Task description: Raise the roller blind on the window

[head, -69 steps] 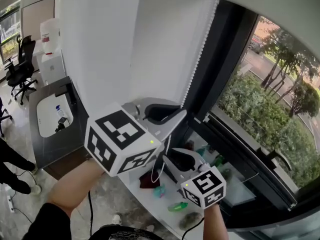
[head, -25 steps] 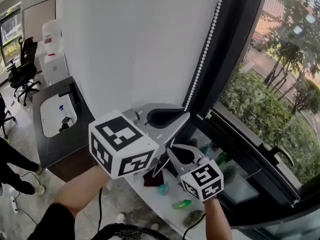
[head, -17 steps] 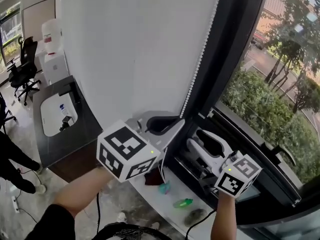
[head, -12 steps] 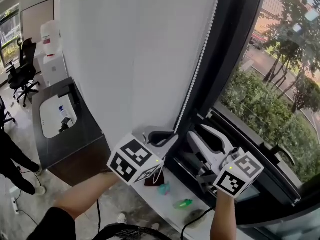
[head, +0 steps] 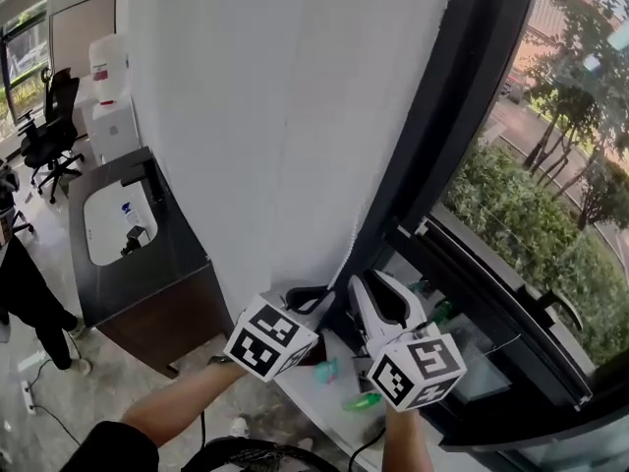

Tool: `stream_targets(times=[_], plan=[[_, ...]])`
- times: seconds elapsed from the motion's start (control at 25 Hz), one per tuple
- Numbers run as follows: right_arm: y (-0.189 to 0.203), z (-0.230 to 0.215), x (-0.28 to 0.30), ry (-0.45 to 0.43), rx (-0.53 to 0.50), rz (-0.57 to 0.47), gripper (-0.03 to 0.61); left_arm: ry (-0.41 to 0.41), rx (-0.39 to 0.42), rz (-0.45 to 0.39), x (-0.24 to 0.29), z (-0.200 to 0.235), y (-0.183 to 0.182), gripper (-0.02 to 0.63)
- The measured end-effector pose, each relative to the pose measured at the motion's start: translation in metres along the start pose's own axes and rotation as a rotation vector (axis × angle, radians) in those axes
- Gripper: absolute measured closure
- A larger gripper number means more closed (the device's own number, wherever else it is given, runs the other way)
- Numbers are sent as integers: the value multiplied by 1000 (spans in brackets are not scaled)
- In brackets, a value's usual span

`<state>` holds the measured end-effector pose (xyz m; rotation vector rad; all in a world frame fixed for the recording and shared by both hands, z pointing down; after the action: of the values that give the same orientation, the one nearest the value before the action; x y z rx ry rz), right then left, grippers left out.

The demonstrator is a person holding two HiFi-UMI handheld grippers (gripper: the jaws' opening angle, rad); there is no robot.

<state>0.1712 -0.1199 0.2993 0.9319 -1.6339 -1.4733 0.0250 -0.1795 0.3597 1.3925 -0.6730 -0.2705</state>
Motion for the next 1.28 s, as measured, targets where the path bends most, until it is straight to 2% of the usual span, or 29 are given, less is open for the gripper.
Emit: stream_targets(times=[0.12,0.24,0.32,0.48,0.64,0.72,0.92,1.28], plan=[[14,7,0,37,31,12,506,-59,-57,-81,-16,0,-3,597],[26,15,-1,75,70,24,509,-115,-69,-149,-31,-3,-10,597],[31,21,-2,87,74,28,512,-149,-68,-173,-39,-7,-12,597],[36,33,-3,110,51,41,558,-210,-60,-183,-52,-14,-9,597],[38,39,-6,118,49,46,574,-227,-63,-190,-59,-20,-6,595],[40,42,-5,117,47,58,574,-230,-58,-198,-63,-21,-7,563],[42,47,-4,112,45,69,574,-251,-43,-210,-66,-22,-8,563],[40,51,-7,125,32,63,574,-231,-52,-200,-64,-28,-8,565]])
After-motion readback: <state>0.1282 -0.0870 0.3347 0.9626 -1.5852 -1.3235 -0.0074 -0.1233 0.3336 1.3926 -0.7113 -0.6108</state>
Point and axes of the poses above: the fingertips, and each gripper's own axes: x forward along the fingers, z to its left, y out of its underside, the point moved 10 cm from there along -x, backward along the fingers, and after that the axes turned 4 degrees about -y, right-handed, at the moved point
